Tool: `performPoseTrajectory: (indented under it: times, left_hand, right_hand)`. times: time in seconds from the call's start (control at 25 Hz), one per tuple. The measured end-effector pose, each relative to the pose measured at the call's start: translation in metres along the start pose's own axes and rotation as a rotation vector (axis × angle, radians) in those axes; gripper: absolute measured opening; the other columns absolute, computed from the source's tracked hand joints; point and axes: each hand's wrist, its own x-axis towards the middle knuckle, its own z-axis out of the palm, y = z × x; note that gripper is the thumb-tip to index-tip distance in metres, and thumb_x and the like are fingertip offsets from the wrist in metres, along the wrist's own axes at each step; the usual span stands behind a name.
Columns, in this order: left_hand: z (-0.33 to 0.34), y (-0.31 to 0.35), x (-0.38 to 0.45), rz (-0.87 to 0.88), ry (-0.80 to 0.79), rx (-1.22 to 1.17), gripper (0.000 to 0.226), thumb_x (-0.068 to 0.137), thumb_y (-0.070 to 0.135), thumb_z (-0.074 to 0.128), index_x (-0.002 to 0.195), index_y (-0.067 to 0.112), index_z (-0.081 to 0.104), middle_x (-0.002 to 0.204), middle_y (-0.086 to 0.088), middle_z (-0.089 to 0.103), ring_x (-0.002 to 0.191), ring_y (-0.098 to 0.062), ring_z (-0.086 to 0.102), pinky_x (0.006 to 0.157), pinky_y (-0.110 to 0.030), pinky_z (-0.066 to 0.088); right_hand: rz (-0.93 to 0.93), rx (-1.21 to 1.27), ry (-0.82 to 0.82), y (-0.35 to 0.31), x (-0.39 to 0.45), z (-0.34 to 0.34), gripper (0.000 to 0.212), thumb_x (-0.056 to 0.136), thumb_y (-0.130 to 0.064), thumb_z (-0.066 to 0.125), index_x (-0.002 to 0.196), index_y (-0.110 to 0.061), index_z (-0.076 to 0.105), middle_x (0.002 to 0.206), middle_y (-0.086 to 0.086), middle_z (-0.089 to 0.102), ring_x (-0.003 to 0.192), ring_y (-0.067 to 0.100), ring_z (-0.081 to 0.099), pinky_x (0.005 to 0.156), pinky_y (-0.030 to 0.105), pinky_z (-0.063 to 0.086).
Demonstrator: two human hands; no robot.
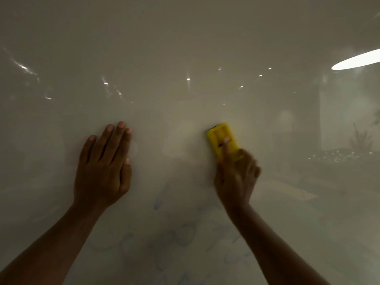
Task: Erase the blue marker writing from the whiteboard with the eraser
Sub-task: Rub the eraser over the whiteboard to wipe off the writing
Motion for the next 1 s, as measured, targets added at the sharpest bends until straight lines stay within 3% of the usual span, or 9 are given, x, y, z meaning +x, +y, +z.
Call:
performPoseTrajectory:
  times: [0.16,0.2,0.28,0.4,0.44,0.64,0.84,0.92,1.0]
  left_hand:
    - [-0.002,0.002,-0.003,-0.021,0.006,-0.021,0.06,0.111,0.026,0.035,0.168,0.008,0.036,0.175,-0.011,0.035,0.159,-0.034,0.039,0.128,-0.055,0.029]
    - [-0.002,0.002,-0.004,-0.024,0.003,-0.029,0.06,0.111,0.026,0.035,0.168,0.009,0.036,0.175,-0.011,0.035,0.159,-0.034,0.039,0.129,-0.054,0.028]
    - [-0.001,0.001,-0.006,-0.018,0.008,-0.035,0.06,0.111,0.026,0.036,0.168,0.01,0.036,0.175,-0.009,0.035,0.16,-0.032,0.038,0.129,-0.053,0.028]
    - [0.001,-0.002,-0.007,-0.015,0.017,-0.016,0.06,0.111,0.026,0.036,0.169,0.012,0.034,0.176,-0.008,0.034,0.162,-0.03,0.036,0.13,-0.052,0.027]
    - [0.001,-0.001,-0.008,-0.017,0.016,-0.014,0.06,0.111,0.026,0.036,0.17,0.012,0.034,0.176,-0.008,0.034,0.162,-0.029,0.035,0.129,-0.052,0.028]
    - [-0.002,0.003,-0.014,-0.026,0.013,-0.03,0.06,0.111,0.025,0.037,0.169,0.011,0.035,0.176,-0.009,0.034,0.161,-0.032,0.037,0.128,-0.055,0.03]
    - [0.001,0.003,-0.017,-0.025,0.036,-0.013,0.062,0.11,0.027,0.037,0.17,0.013,0.033,0.176,-0.008,0.035,0.16,-0.032,0.038,0.126,-0.056,0.031]
    - [0.001,0.005,-0.017,-0.03,0.036,-0.026,0.062,0.11,0.027,0.037,0.17,0.013,0.033,0.176,-0.008,0.034,0.16,-0.033,0.038,0.126,-0.057,0.031]
    - [0.002,0.004,-0.018,-0.032,0.025,-0.016,0.062,0.11,0.028,0.036,0.171,0.014,0.032,0.177,-0.008,0.033,0.16,-0.032,0.037,0.126,-0.057,0.03]
  right_hand:
    - [-1.095,0.204,-0.229,-0.03,-0.071,-0.014,0.04,0.112,-0.021,0.036,0.146,-0.02,0.057,0.119,0.016,0.066,0.099,0.036,0.065,0.087,0.044,0.051]
    - [-1.213,0.173,-0.243,-0.022,-0.064,-0.014,0.045,0.112,-0.021,0.032,0.148,-0.023,0.059,0.121,0.015,0.065,0.103,0.034,0.064,0.091,0.043,0.052]
    - [-1.024,0.082,-0.174,-0.013,-0.036,-0.009,0.045,0.112,-0.022,0.034,0.146,-0.03,0.062,0.121,0.018,0.066,0.099,0.037,0.065,0.087,0.044,0.047]
    - [-0.264,0.08,-0.112,-0.015,-0.003,-0.003,0.046,0.103,-0.028,0.054,0.148,-0.023,0.06,0.119,0.022,0.066,0.089,0.037,0.061,0.076,0.042,0.039]
    - [-0.184,0.095,-0.077,-0.026,-0.017,0.002,0.049,0.102,-0.028,0.055,0.151,-0.02,0.057,0.119,0.022,0.062,0.088,0.037,0.058,0.075,0.042,0.038]
    - [-0.989,0.106,-0.229,-0.008,-0.073,-0.008,0.046,0.111,-0.023,0.036,0.155,-0.023,0.049,0.126,0.018,0.063,0.101,0.038,0.063,0.087,0.044,0.05]
    - [0.044,-0.159,-0.02,0.074,-0.013,-0.019,0.05,0.096,-0.024,0.068,0.144,-0.01,0.064,0.11,0.024,0.065,0.094,0.04,0.059,0.072,0.045,0.044]
    - [-0.064,-0.058,-0.018,0.06,-0.035,-0.017,0.047,0.097,-0.023,0.068,0.142,-0.01,0.065,0.104,0.02,0.065,0.087,0.041,0.06,0.068,0.044,0.042]
    - [-0.577,0.162,-0.229,0.033,-0.071,-0.021,0.032,0.107,-0.026,0.057,0.137,-0.019,0.066,0.106,0.011,0.064,0.084,0.039,0.062,0.068,0.043,0.043]
